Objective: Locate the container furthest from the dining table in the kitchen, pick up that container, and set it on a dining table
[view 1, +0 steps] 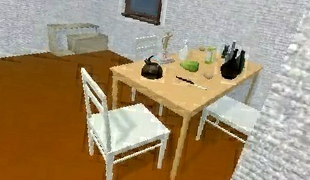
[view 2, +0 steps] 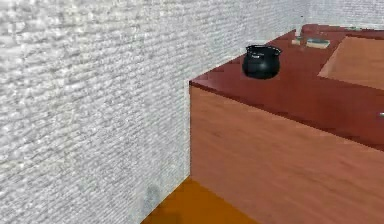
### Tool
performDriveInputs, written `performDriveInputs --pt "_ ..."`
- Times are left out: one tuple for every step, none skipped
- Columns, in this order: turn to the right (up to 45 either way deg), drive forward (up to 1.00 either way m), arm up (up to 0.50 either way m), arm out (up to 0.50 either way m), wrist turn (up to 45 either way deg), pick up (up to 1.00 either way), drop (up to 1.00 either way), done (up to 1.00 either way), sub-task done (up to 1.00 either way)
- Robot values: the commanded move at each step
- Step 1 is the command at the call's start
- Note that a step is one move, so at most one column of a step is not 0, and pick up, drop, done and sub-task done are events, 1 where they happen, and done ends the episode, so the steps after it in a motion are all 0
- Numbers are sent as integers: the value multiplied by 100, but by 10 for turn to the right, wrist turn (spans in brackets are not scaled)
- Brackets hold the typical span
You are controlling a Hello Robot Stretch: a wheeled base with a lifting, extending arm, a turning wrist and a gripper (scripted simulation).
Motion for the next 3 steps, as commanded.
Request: performDriveInputs --pt "0 75 0 0 0 0 0 0 0" --pt "-450 0 0 0 0 0 0 0 0" --pt "-450 0 0 0 0 0 0 0 0"
